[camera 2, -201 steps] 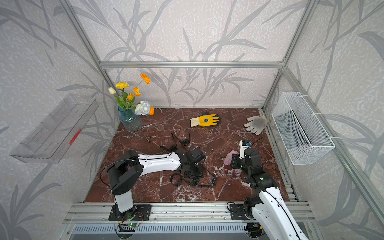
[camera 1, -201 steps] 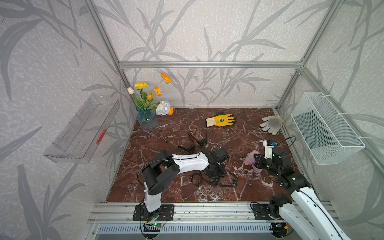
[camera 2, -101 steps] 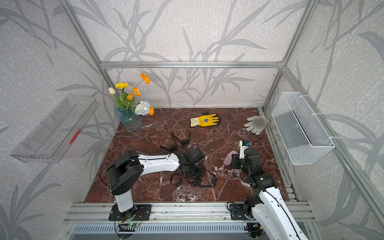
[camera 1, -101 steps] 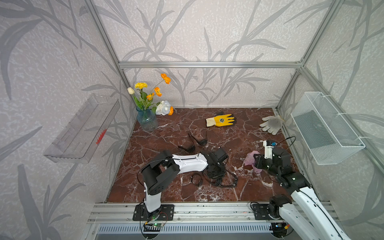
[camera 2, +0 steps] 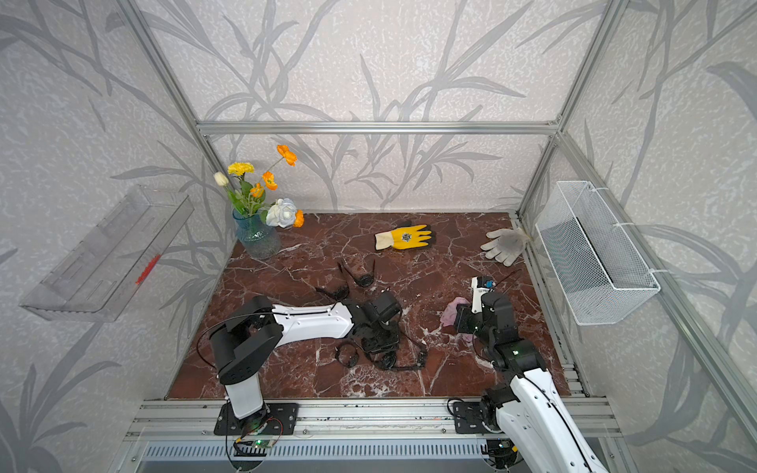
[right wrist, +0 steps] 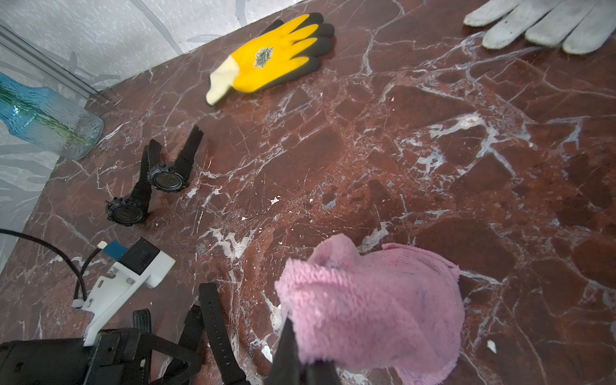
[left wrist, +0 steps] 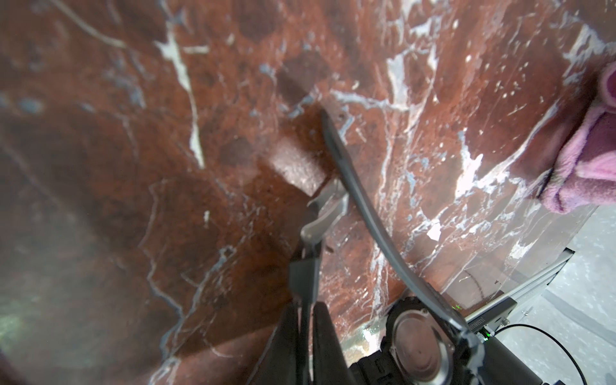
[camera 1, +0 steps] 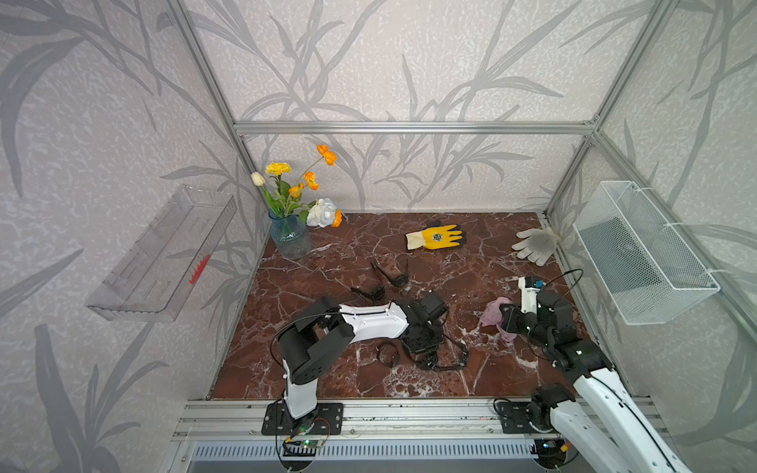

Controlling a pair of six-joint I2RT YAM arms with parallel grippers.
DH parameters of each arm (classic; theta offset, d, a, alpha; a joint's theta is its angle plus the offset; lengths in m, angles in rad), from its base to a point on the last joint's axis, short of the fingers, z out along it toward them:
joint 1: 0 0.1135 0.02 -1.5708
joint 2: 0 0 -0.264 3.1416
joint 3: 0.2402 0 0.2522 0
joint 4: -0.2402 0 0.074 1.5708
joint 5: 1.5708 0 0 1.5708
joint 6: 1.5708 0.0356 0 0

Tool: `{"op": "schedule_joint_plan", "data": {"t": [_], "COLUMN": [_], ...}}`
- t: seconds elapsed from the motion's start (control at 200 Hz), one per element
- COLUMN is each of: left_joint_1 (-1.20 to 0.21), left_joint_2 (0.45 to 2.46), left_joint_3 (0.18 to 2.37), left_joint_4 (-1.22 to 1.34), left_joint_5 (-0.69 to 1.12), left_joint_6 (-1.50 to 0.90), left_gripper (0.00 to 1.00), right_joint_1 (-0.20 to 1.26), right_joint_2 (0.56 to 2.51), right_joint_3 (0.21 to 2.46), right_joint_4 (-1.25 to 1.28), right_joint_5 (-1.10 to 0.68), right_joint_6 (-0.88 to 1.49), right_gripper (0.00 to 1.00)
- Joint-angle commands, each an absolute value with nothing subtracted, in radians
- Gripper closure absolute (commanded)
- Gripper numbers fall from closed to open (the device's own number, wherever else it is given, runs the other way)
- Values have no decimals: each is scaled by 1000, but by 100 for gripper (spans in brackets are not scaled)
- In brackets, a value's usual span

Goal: Wipe the watch dial
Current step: Pick up the watch at the center of the board.

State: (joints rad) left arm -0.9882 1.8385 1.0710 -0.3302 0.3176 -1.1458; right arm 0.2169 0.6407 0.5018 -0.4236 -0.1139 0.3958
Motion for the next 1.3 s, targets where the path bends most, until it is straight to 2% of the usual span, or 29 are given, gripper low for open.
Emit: {"op": "schedule_joint_plan", "data": {"t": [0.0,0.155,0.465,0.645,0.785,0.91,1.0,1.125,1.295], "left_joint_1": [-992,-992,-985,-893,-822,-815,-813,-817,-833], "left_joint_2": [1827,1742,1417,1310,1293,1316,1361,1417,1478], "left_joint_3": [1014,985,959,902,925,1014,1049,1079,1116], "left_joint_4": [-391,-376,-282,-30,106,118,220,345,379], "left_joint_5": [274,276,274,390,460,392,390,391,348], "left_joint_6": [-1136,-1127,-1023,-1017,-995,-907,-908,-913,-929], "left_gripper": [100,100,100,100,100,100,100,100,100], "right_joint_1": [215,215,215,215,215,216,216,220,272], "right_joint_2": [637,637,647,640,632,627,610,590,555], "right_joint_3": [505,506,506,552,648,725,753,759,702], "right_joint_4": [-417,-418,-402,-384,-396,-416,-422,-388,-292], "right_joint_5": [-115,-118,-146,-182,-277,-389,-419,-498,-579], "right_joint_6": [390,390,384,361,293,240,228,226,263], "right_gripper": [100,100,100,100,100,100,100,100,100]}}
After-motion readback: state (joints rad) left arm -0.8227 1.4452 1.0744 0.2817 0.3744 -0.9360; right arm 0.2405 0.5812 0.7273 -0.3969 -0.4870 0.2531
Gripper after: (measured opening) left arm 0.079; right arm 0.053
